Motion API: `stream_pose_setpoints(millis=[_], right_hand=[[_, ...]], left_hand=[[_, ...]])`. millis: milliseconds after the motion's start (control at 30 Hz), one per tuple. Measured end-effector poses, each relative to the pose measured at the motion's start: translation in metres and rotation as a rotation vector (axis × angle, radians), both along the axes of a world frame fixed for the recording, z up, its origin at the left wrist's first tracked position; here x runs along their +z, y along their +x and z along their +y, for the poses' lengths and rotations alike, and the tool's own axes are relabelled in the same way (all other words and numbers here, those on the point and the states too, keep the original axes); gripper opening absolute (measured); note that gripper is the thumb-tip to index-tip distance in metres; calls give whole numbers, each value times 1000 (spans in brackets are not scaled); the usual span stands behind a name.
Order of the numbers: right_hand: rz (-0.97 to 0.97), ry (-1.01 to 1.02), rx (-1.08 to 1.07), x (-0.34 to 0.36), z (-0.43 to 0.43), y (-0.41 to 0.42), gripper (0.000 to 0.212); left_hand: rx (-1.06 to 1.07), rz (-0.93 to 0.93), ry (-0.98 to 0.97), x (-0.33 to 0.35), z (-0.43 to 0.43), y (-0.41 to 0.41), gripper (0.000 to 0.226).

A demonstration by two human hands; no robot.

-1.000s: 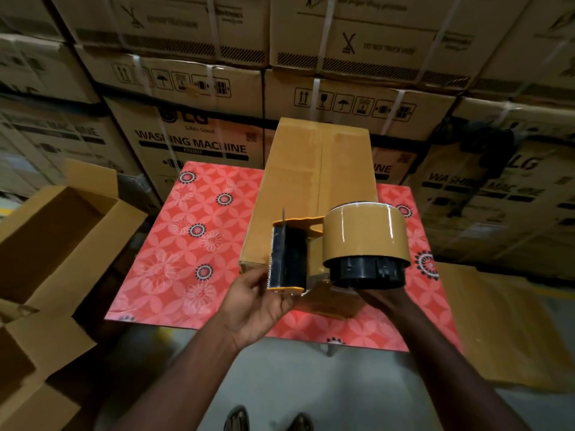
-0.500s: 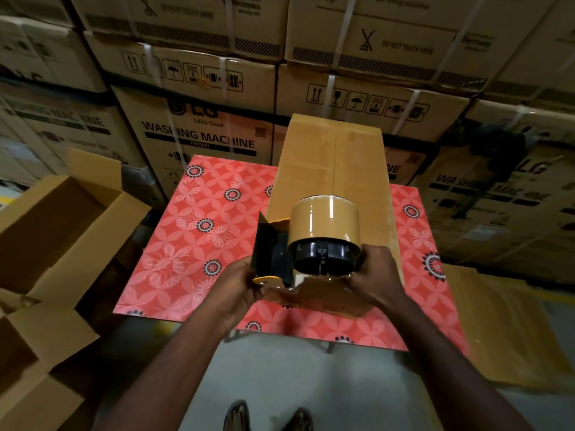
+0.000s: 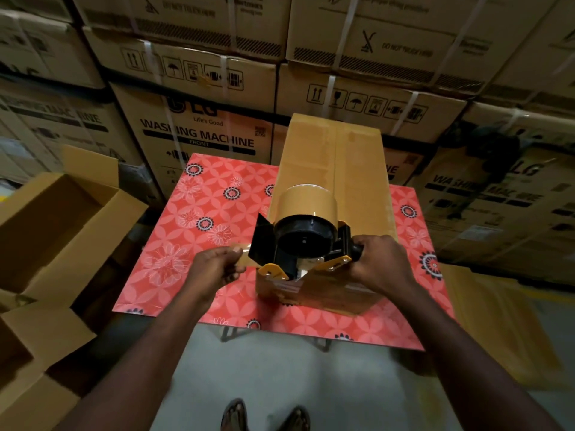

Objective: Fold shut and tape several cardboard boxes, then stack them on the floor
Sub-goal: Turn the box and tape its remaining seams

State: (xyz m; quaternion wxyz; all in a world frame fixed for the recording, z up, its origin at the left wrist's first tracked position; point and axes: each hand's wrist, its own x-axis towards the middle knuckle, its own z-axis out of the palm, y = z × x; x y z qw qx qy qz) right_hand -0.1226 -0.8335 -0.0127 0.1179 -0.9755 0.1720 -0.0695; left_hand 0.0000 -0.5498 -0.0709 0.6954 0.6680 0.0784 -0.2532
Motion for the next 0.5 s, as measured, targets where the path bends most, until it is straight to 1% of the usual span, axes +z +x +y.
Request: stream_pose_setpoints(millis=[67, 300, 433, 500], right_hand=[[6, -16, 1, 0, -2, 0, 33], [53, 13, -12, -8, 0, -3, 24], [84, -30, 1, -9, 3, -2, 22], [87, -46, -1, -9, 4, -3, 24]], left_hand=[[-35, -8, 0, -4, 0, 2, 13], [-18, -27, 8, -18, -8, -1, 17], [-24, -35, 35, -27, -19, -4, 19], [-23, -40, 68, -30, -27, -7, 16]])
